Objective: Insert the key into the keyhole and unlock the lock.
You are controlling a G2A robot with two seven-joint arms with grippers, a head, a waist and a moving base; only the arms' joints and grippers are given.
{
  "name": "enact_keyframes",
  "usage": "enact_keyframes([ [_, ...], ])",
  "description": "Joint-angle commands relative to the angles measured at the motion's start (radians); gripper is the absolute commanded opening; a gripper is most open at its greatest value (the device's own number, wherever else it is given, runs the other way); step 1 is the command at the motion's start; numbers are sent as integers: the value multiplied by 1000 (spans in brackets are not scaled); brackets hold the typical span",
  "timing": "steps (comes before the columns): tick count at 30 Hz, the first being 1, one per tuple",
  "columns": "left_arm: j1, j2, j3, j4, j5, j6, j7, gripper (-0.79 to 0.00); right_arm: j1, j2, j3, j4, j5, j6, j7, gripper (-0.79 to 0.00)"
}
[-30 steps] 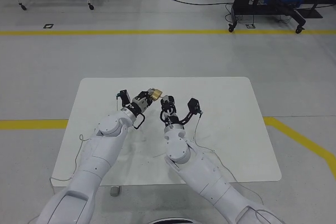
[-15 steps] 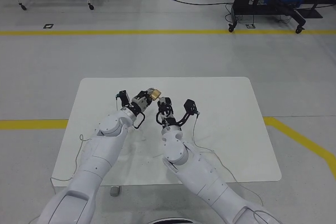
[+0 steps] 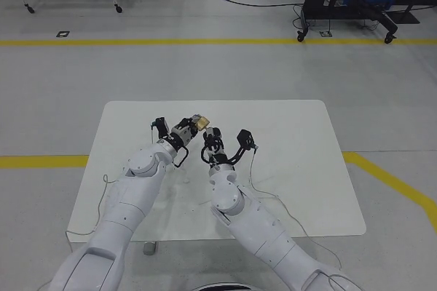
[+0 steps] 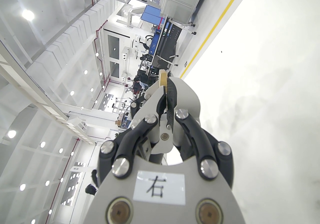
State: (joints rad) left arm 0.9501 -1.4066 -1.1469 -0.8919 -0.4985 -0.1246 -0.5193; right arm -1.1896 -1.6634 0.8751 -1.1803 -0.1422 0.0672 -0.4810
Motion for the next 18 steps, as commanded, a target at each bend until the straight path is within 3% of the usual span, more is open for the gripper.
enact_keyframes([
  [1,1,-1,2,-1,6,-1,0,-785,1,-2,0,1,-4,4,4,-785],
  [8,0,-1,1,-2,18,-1,-6,-785,1,-10,11,2,-12,8,7,-785],
  [9,1,-1,0,-2,19,-2,-7,-785,0,-11,14,1,-14,9,8,-767],
  [10,1,-1,1,-2,21,-1,-8,-785,0,-12,16,1,-15,11,10,-640],
  [11,0,-1,0,-2,22,0,-9,-785,-1,-12,18,0,-16,13,11,-573],
  [18,0,-2,-2,-2,29,2,-6,-785,-17,-14,35,-14,-32,22,23,-573],
])
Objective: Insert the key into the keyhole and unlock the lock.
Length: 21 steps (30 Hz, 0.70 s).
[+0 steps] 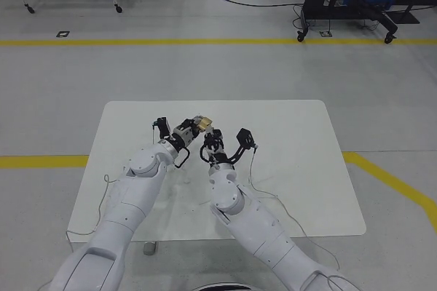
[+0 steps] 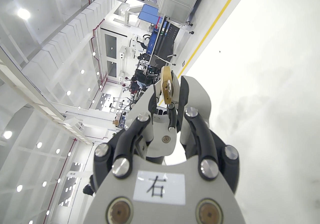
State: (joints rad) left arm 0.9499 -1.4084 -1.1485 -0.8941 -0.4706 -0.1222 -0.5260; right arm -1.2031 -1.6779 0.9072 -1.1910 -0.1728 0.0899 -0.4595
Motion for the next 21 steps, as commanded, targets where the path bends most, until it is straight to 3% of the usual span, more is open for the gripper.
enact_keyframes([
  [1,0,0,-1,0,1,0,1,-785,-8,0,7,-8,-2,-3,5,-573],
  [7,2,0,-5,-3,4,-4,0,-785,-41,7,36,-40,8,-25,76,-560],
  [9,4,0,-8,-6,8,-6,1,-785,-59,15,59,-60,8,-39,120,-465],
  [10,5,1,-10,-7,9,-6,-1,-785,-71,20,72,-72,7,-42,140,-533],
  [11,6,2,-12,-10,12,-9,0,-785,-84,25,88,-88,9,-43,163,-708],
  [12,8,3,-14,-13,18,-12,0,-785,-97,31,108,-106,13,-44,181,-785],
  [18,15,4,-13,-26,23,19,-16,-785,-191,65,203,-228,16,-78,346,-785],
  [21,2,1,-7,-3,-30,136,-81,-785,-234,80,238,-282,-12,-144,402,-785],
])
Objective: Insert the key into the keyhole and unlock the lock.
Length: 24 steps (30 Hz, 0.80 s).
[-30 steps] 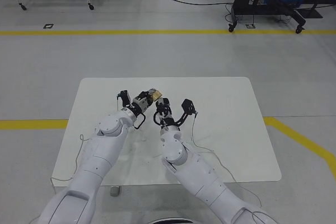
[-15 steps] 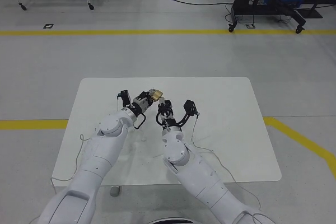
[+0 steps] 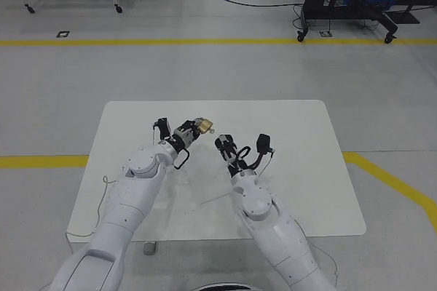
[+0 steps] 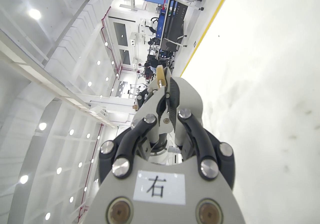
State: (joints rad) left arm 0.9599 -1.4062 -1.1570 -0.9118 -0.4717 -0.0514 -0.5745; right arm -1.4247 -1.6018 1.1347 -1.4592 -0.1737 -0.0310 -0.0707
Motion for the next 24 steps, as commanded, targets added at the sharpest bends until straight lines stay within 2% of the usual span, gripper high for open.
enact_keyframes([
  [1,-24,-2,5,34,-44,130,-59,-785,-21,7,17,-21,-20,-36,19,-785],
  [4,-68,-7,9,100,-105,253,-132,-785,-32,12,22,-36,-24,-54,46,-785],
  [7,-97,-14,15,150,-144,290,-182,-785,-32,15,17,-36,-39,-62,58,-785],
  [13,-133,-21,22,214,-173,292,-230,-785,-22,16,1,-14,-56,-83,58,-785],
  [24,-152,-27,35,252,-181,273,-273,-785,29,10,-14,49,-40,-60,21,-785],
])
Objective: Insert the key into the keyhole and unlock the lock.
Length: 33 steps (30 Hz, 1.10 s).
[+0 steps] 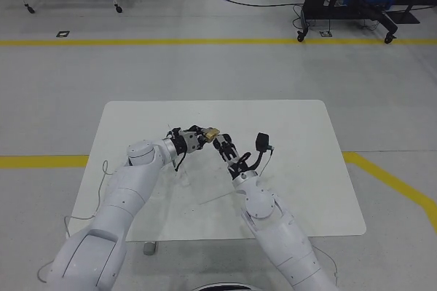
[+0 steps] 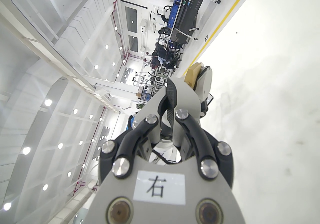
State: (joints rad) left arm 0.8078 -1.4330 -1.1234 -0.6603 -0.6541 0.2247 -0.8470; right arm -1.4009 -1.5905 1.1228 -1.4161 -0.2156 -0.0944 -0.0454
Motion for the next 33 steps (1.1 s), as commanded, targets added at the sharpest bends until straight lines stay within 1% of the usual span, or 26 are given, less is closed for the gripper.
enact_keyframes([
  [1,1,-1,3,1,2,-7,0,-785,9,-2,-4,10,4,5,-7,-785],
  [10,1,-3,7,9,-2,-15,-14,-785,26,-3,-5,37,25,3,-16,-785],
  [16,3,-2,5,6,0,-31,-16,-785,15,3,13,21,55,-19,25,-785],
  [21,14,1,1,-15,23,-97,12,-785,-23,17,52,-28,80,-69,108,-785],
  [23,23,3,2,-34,49,-146,35,-785,-36,24,73,-44,67,-82,122,-785],
  [25,37,5,8,-65,93,-212,74,-785,-42,30,85,-48,33,-72,122,-785],
  [27,60,7,15,-101,134,-269,103,-785,-35,33,90,-42,-2,-27,122,-785],
  [28,70,8,18,-118,151,-287,112,-785,-30,33,87,-40,-8,-17,121,-779],
  [31,92,11,18,-152,172,-296,131,-785,-20,34,80,-25,-14,2,126,-659],
  [33,101,13,15,-167,176,-291,137,-785,-14,33,75,-18,-4,5,131,-637],
])
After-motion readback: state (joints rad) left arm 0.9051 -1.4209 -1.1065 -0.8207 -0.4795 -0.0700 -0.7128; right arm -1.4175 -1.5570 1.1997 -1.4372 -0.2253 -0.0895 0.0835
